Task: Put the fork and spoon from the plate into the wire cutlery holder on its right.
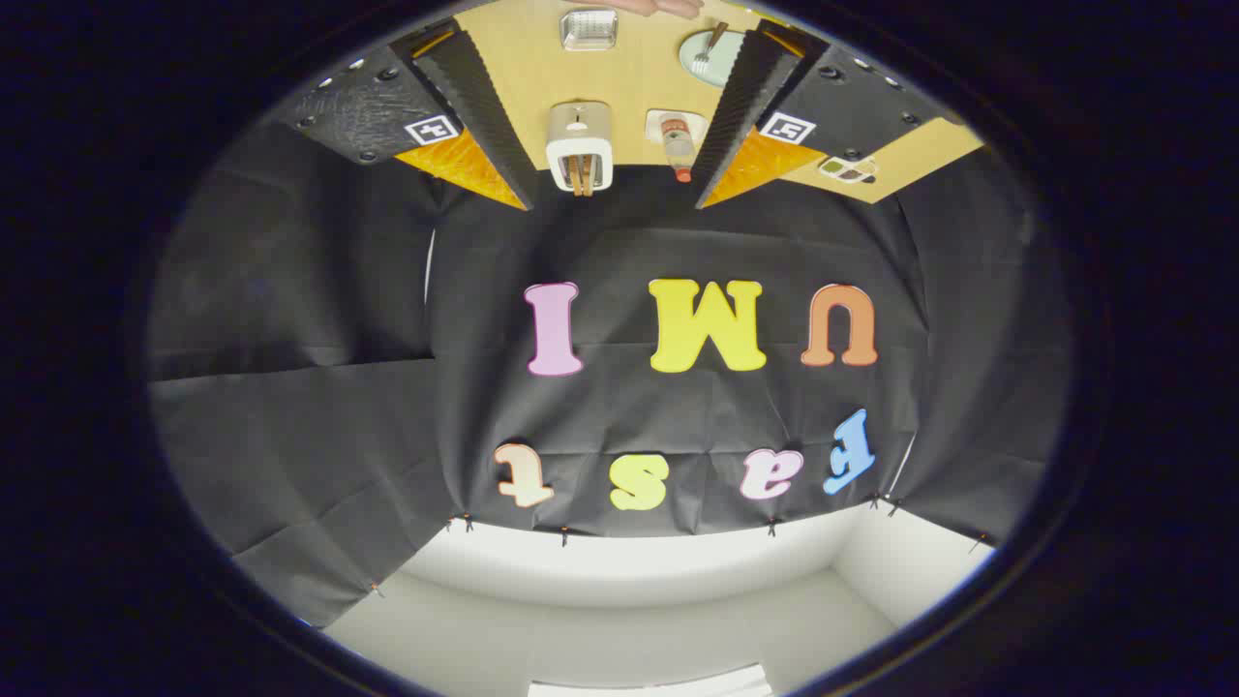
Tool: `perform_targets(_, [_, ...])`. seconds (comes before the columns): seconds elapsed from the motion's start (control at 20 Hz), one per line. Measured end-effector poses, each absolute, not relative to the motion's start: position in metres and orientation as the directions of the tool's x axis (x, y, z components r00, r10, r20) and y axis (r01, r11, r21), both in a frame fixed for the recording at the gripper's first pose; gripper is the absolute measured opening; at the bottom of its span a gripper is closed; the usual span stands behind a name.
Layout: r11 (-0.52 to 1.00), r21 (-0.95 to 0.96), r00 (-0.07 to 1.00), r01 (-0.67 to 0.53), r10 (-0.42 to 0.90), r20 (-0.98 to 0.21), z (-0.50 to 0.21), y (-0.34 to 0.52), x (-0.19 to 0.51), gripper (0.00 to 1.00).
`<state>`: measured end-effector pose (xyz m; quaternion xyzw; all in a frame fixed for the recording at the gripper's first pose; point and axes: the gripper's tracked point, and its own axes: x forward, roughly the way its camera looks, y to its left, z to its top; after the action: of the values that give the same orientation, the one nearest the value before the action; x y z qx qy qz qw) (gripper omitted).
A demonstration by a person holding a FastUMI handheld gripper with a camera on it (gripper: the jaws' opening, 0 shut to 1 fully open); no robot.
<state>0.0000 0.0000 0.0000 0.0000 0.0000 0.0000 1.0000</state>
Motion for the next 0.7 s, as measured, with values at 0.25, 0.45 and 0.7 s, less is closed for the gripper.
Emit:
perform_targets(0.25, [0.999,0.015,0.999,-0.034,0.034,-0.028,-0.01,0.025,0.005,0.96])
perform_targets(0.45, [0.998,0.016,0.997,-0.053,0.053,-0.054,-0.022,0.04,0.01,0.97])
perform_targets(0.7, [0.998,-0.002,0.994,-0.064,0.064,-0.088,-0.04,0.053,0.013,0.97])
